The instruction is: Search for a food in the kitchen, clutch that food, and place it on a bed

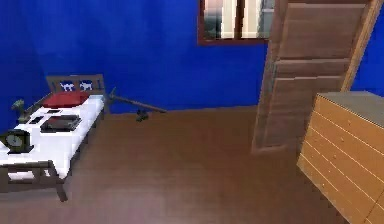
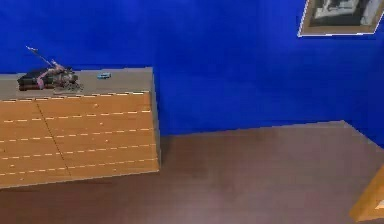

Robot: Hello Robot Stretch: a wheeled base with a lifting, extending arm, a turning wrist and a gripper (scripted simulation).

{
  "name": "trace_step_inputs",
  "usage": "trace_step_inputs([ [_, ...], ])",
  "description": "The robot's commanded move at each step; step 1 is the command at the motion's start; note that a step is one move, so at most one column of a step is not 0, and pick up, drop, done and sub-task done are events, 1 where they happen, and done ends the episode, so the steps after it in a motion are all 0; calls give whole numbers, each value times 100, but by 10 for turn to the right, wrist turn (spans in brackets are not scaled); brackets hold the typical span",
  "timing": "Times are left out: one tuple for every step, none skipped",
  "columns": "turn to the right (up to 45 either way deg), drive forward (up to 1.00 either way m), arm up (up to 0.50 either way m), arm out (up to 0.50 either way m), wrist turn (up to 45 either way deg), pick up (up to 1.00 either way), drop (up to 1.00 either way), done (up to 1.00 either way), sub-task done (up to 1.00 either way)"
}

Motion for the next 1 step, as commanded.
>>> trace_step_inputs([
  [0,100,0,0,0,0,0,0,0],
])
